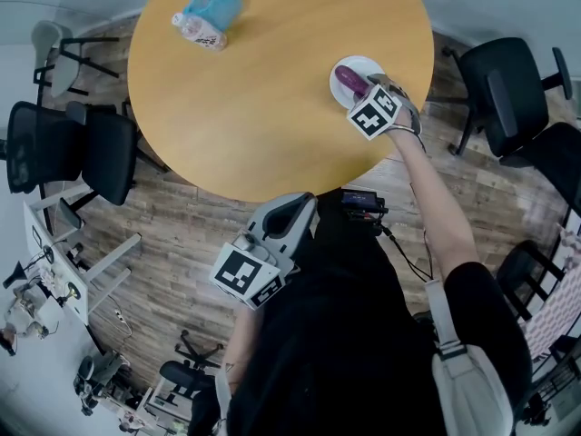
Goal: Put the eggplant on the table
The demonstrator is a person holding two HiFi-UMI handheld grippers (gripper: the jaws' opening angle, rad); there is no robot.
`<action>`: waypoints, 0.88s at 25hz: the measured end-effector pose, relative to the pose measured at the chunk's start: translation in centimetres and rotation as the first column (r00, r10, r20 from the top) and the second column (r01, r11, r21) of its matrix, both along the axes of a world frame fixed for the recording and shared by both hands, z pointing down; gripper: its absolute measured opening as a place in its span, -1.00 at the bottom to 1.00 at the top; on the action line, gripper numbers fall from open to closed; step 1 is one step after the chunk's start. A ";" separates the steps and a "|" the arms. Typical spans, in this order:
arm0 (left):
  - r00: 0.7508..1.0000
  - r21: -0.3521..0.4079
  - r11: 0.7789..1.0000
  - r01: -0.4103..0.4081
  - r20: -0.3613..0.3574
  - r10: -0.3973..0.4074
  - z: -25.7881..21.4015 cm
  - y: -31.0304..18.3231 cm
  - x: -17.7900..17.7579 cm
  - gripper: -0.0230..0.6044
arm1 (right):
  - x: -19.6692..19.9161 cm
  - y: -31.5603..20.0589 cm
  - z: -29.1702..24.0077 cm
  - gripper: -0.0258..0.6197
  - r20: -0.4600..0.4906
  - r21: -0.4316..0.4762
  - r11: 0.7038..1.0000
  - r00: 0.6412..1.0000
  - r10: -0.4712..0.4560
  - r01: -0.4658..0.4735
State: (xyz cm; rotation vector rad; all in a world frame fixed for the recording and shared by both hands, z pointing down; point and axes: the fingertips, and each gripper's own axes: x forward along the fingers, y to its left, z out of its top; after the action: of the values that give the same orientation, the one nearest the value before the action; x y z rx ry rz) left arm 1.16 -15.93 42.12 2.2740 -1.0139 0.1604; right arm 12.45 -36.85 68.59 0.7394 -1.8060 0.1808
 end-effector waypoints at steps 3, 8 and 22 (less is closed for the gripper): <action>1.000 0.014 1.000 -0.006 0.002 0.006 -0.3 0.1 0.0 -0.88 | 0.2 0.0 -0.6 -0.25 0.005 0.015 1.000 1.000 0.001 -0.001; 1.000 0.023 1.000 -0.014 0.002 0.014 -0.5 0.2 -0.7 -0.88 | -0.4 0.6 -2.3 -0.25 0.021 0.034 0.999 1.000 -0.006 0.006; 0.988 0.110 0.983 -0.149 -0.019 0.152 -2.3 1.1 -5.0 -0.88 | -2.3 3.7 -9.0 -0.42 0.038 0.136 0.987 0.996 0.078 -0.082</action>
State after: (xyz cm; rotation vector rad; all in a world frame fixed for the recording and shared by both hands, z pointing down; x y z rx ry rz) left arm -3.84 -14.84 39.82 2.4453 -0.8547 0.1404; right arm 10.13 -33.19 59.59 0.9124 -1.8339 0.1223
